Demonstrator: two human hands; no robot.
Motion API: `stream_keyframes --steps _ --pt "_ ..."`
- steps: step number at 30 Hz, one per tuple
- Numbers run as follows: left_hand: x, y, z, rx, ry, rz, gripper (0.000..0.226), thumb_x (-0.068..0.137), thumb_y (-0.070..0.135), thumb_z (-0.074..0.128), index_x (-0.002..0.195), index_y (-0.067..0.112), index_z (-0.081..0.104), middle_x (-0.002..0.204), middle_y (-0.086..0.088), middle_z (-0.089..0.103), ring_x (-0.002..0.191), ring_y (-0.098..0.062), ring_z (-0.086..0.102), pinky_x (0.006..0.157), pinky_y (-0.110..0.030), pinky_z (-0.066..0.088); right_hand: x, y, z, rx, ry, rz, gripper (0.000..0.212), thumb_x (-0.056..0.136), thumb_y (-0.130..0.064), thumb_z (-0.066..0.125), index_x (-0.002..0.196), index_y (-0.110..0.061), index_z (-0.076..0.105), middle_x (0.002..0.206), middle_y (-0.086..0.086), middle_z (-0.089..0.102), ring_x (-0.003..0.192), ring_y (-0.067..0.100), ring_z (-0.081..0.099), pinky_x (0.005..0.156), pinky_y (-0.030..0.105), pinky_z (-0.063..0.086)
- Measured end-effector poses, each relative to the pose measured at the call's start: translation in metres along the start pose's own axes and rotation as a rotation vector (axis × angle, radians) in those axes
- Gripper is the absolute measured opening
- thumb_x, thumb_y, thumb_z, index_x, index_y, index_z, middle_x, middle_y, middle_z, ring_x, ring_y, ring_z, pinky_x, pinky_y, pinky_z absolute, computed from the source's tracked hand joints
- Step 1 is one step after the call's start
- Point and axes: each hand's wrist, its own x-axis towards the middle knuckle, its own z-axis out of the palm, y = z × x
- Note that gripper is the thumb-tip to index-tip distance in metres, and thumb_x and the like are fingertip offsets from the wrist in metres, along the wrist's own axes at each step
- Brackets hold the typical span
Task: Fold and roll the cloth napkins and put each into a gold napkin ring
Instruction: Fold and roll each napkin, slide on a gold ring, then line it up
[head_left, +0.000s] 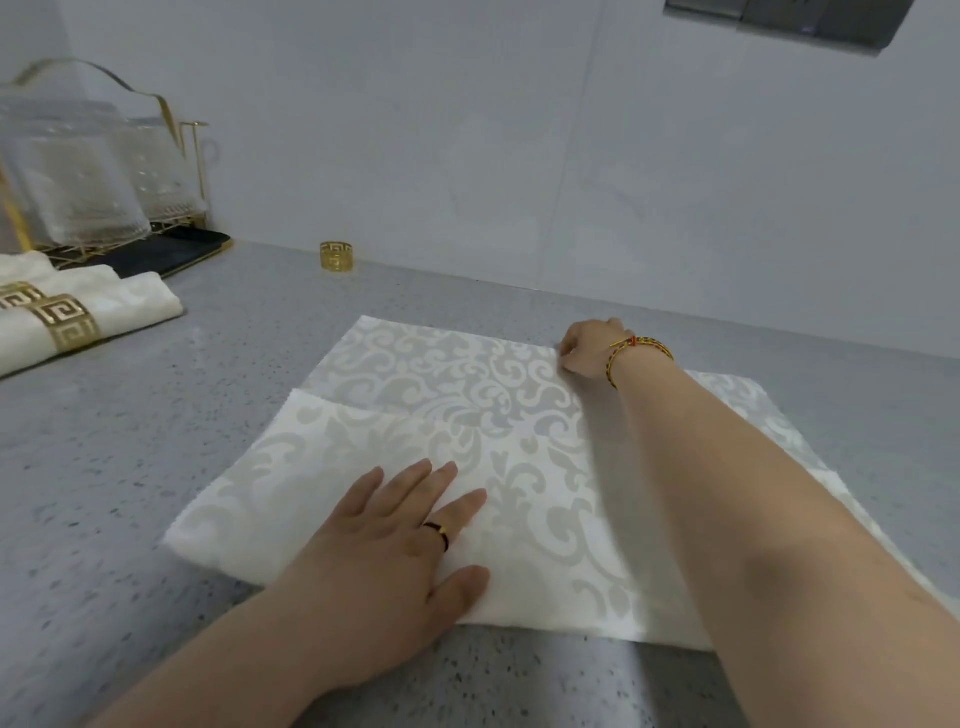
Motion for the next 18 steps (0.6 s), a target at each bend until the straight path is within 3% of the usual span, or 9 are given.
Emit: stream_keyframes --steps 4,7,10,13,15,18 --pt "-0.001 0.000 0.000 -0.006 0.008 0.007 0.121 0.025 0.069 -0.042 0.140 0.040 -0.019 0.128 0.025 -0.029 0.119 0.006 -0.031 0.104 -0.025 -0.021 0.004 0.000 0.000 0.076 -0.075 0.005 0.050 0.091 -0.012 0.044 0.139 -0.015 0.031 0.142 0.010 0.038 0.131 0.029 0.033 0.104 0.035 0.033" --pt "0.000 -0.001 0.001 0.001 0.025 0.021 0.121 0.026 0.069 -0.042 0.141 0.040 -0.018 0.131 0.026 -0.027 0.118 0.007 -0.030 0.104 -0.025 -0.020 0.002 0.000 -0.005 0.098 -0.069 0.025 0.044 0.089 -0.011 0.047 0.133 -0.008 0.043 0.139 0.012 0.043 0.127 0.030 0.041 0.103 0.036 0.037" --pt "0.001 -0.003 0.002 0.009 0.032 0.009 0.120 0.027 0.069 -0.041 0.141 0.039 -0.017 0.146 0.021 -0.021 0.118 0.007 -0.029 0.105 -0.026 -0.019 0.002 -0.001 -0.009 0.087 -0.079 0.003 0.034 0.086 -0.011 0.051 0.117 -0.002 0.059 0.124 0.014 0.057 0.113 0.031 0.054 0.093 0.036 0.045" --pt "0.002 -0.003 0.002 -0.001 0.046 0.020 0.122 0.026 0.069 -0.041 0.141 0.039 -0.017 0.150 0.015 -0.021 0.119 0.007 -0.028 0.105 -0.026 -0.019 0.000 -0.002 -0.017 0.093 -0.033 -0.023 0.032 0.085 -0.017 0.053 0.116 -0.010 0.057 0.122 0.010 0.055 0.119 0.030 0.046 0.096 0.036 0.042" --pt "0.001 -0.003 0.003 -0.009 0.047 0.019 0.123 0.025 0.070 -0.041 0.142 0.040 -0.016 0.151 0.015 -0.020 0.119 0.007 -0.028 0.105 -0.026 -0.019 -0.007 -0.002 -0.025 0.118 0.012 -0.062 0.028 0.086 -0.020 0.053 0.114 -0.016 0.056 0.109 0.006 0.055 0.115 0.028 0.045 0.092 0.033 0.038" --pt "0.001 -0.003 0.002 -0.008 0.052 0.030 0.125 0.023 0.071 -0.041 0.142 0.041 -0.015 0.151 0.015 -0.020 0.119 0.008 -0.027 0.104 -0.024 -0.018 -0.031 0.001 -0.044 0.178 0.121 -0.140 0.005 0.087 -0.018 0.053 0.091 -0.017 0.049 0.079 -0.002 0.047 0.088 0.023 0.045 0.091 0.030 0.032"
